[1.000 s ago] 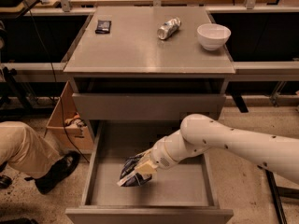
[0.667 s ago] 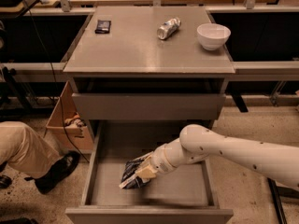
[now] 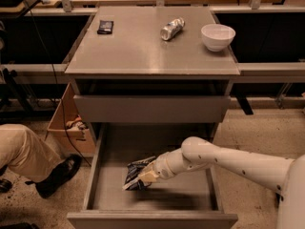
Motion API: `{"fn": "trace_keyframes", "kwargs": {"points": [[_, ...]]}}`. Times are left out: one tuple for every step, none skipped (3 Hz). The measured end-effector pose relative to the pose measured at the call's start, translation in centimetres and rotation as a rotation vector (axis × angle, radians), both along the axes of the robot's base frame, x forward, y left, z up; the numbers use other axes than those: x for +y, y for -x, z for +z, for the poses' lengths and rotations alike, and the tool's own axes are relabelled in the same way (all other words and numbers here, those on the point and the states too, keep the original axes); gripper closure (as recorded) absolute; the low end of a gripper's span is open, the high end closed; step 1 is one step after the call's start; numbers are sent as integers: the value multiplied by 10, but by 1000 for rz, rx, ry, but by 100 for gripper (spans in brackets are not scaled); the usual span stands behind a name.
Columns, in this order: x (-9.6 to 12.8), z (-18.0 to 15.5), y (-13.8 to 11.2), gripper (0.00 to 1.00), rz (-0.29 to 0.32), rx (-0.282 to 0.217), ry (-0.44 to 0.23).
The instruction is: Place blue chip bag into middle drawer
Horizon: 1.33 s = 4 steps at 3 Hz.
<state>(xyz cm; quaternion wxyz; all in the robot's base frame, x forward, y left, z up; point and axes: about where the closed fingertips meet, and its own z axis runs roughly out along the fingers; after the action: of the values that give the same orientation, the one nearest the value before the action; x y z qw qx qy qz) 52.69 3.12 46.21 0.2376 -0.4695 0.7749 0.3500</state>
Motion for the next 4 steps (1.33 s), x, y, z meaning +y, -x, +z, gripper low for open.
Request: {"fn": "trace_keyframes", "kwargs": {"points": [[1, -28, -4, 82, -3, 30, -1], [1, -51, 3, 58, -1, 66, 6], [-3, -60, 11, 35, 3, 84, 18], [-25, -46, 16, 4, -13, 62, 31]]}}
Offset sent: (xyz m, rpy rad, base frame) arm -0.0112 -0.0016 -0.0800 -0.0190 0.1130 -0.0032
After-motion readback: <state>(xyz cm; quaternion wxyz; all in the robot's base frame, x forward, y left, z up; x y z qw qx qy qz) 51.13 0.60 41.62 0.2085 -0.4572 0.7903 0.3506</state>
